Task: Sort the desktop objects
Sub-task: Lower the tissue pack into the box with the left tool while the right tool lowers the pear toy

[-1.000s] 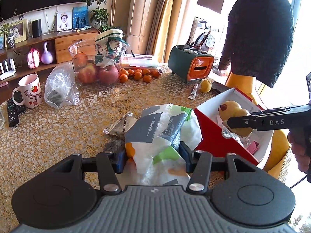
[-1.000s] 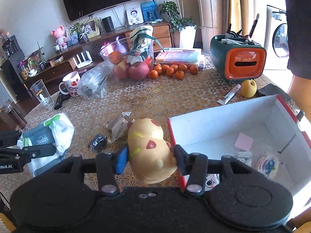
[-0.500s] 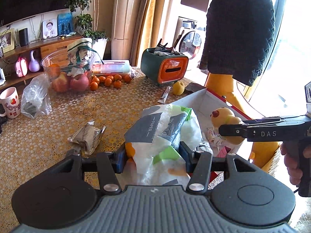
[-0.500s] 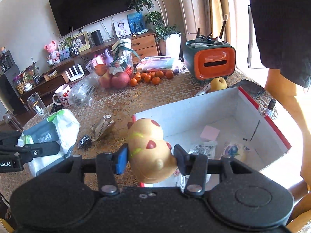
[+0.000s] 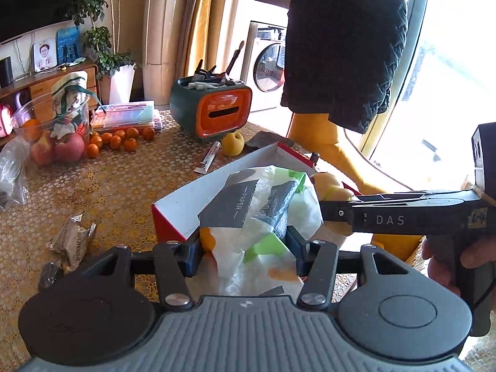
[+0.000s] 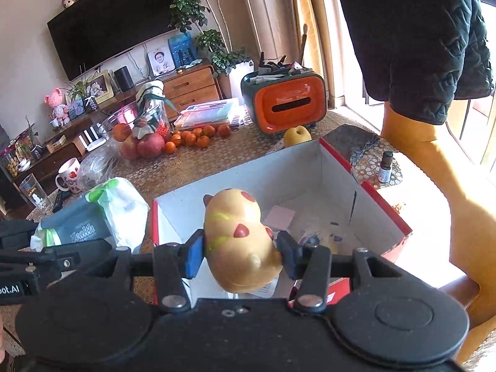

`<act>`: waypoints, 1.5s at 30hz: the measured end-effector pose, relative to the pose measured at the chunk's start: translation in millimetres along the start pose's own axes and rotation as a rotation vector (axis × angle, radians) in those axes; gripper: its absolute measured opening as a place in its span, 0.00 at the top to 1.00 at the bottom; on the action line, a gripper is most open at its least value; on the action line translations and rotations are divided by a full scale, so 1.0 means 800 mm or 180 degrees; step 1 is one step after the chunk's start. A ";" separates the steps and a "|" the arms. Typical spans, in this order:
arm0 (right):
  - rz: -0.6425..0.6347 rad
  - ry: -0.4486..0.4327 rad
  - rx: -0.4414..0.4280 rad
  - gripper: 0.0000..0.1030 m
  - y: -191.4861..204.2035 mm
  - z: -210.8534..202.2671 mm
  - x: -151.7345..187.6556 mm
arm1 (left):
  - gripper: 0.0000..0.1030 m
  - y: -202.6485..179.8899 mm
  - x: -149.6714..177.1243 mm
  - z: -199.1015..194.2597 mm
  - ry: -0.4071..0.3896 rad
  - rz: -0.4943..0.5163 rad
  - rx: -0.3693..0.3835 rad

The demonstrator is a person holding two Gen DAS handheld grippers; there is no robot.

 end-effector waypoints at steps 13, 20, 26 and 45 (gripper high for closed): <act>0.0106 0.0087 0.0233 0.52 -0.050 0.049 -0.014 | 0.49 -0.011 0.004 0.075 0.0166 0.0140 -0.0135; 0.0073 0.0168 0.0370 0.52 -0.059 0.092 -0.019 | 0.49 -0.012 0.009 0.116 0.0319 0.0231 -0.0221; 0.0014 0.0215 0.0397 0.52 -0.054 0.124 -0.027 | 0.49 -0.012 0.012 0.142 0.0416 0.0296 -0.0279; -0.0066 0.0493 0.0545 0.52 -0.052 0.187 -0.008 | 0.47 0.009 0.044 0.196 0.0778 0.0354 -0.0296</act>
Point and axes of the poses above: each gripper's, at about its wrist camera, not at the fingertips, and z roughly the way its jaws point, y to its left, x to its underside, the point moved 7 cm from there along z, roughly the way its jaws point, and after that the axes turned 11 degrees about x, right-handed, at the moved point
